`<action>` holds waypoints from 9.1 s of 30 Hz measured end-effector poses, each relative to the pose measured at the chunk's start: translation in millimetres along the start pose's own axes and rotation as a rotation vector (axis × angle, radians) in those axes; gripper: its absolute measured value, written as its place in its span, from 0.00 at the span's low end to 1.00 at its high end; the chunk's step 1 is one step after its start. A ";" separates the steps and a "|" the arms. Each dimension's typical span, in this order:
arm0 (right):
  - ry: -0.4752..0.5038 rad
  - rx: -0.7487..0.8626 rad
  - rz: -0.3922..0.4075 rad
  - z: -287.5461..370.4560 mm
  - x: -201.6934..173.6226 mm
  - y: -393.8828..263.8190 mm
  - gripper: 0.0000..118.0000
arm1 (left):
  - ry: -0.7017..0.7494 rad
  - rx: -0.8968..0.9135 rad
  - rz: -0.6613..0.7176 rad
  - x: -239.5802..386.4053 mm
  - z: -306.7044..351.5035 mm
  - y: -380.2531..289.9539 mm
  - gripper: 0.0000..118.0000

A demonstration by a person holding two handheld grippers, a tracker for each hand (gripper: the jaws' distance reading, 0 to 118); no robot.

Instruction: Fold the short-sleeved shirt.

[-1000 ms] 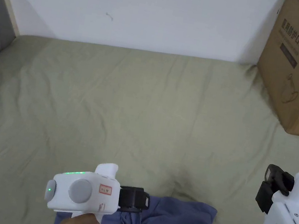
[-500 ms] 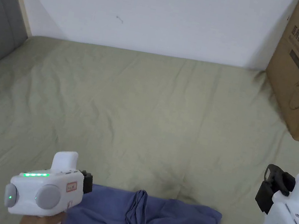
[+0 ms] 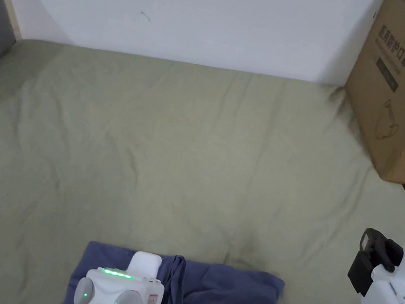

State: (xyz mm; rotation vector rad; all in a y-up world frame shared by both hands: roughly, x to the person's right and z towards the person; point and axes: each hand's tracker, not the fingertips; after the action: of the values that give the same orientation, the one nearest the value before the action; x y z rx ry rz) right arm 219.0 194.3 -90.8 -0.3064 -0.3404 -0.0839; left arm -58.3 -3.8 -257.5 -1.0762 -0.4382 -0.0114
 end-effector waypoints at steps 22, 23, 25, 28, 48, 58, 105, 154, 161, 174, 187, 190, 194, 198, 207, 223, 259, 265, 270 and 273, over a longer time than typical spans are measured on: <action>0.021 -0.004 -0.018 -1.6 -12.5 0.6 0.00 | -0.399 0.208 0.380 -140.8 100.7 42.3 0.00; 0.025 -0.006 -0.016 -2.3 -13.7 0.7 0.00 | -0.390 0.204 0.388 -151.8 102.8 42.5 0.01; 0.033 -0.008 -0.007 -3.4 -19.1 0.7 0.00 | -0.402 0.173 0.428 -177.9 103.2 42.3 0.10; 0.039 -0.013 0.005 -5.8 -24.4 0.8 0.00 | -0.387 0.118 0.457 -199.5 95.8 38.3 0.72; 0.025 -0.099 0.020 -26.7 -30.8 -12.3 0.00 | -0.280 -0.031 0.368 -187.3 16.0 7.5 0.27; 0.031 -0.089 0.000 -25.5 -27.3 -6.7 0.00 | -0.235 0.032 0.303 -167.5 54.5 17.6 0.08; 0.023 -0.051 -0.042 2.8 8.1 -9.8 0.00 | -0.321 -0.115 0.018 54.2 34.7 57.5 0.86; 0.023 -0.024 -0.055 19.0 17.0 0.9 0.00 | -0.194 0.354 -0.110 58.2 72.4 22.2 0.00; 0.066 0.084 -0.052 36.2 -6.6 28.3 0.00 | -0.098 0.681 -0.181 34.0 185.6 63.0 0.00; 0.064 0.254 0.049 45.8 -51.7 61.7 0.00 | 0.203 0.998 -0.167 -20.1 280.1 73.4 0.00; 0.094 0.257 0.057 33.8 -73.2 61.7 0.00 | 0.229 1.006 -0.100 -43.1 283.8 64.8 0.00; 0.123 0.230 0.052 21.8 -81.8 50.4 0.00 | 0.232 1.000 -0.090 -46.4 282.0 63.2 0.00; 0.169 0.129 0.053 -6.3 -104.3 15.2 0.00 | 0.226 0.989 -0.070 -54.0 279.7 61.3 0.00; 0.209 0.012 0.056 -33.0 -129.8 -28.6 0.00 | 0.221 0.976 -0.049 -62.6 276.1 60.4 0.00; 0.270 -0.307 0.093 -96.4 -173.6 -149.1 0.00 | 0.205 0.911 0.003 -87.9 257.3 58.5 0.00; 0.240 -0.469 0.097 -126.1 -177.7 -200.3 0.00 | -0.285 0.115 0.315 -109.6 91.4 35.9 0.88; 0.289 -0.203 0.090 -99.0 -164.8 -81.2 0.00 | 0.124 0.010 0.257 -347.0 109.6 102.4 0.17; 0.309 -0.208 0.090 -120.8 -200.0 -84.4 0.00 | 0.305 -0.012 0.293 -444.0 133.0 124.6 0.17; 0.311 -0.233 0.061 -138.2 -218.2 -91.9 0.00 | 0.348 -0.037 0.366 -487.1 130.2 128.0 0.17; 0.315 -0.255 0.037 -145.8 -221.5 -96.5 0.00 | 0.348 -0.060 0.368 -487.9 116.2 124.2 0.30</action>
State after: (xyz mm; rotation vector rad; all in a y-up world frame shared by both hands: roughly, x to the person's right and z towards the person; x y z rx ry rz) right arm 44.1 64.0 -269.9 -0.5440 -0.0098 -0.1374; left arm -516.7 56.9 -488.1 -1.1737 0.0768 0.1133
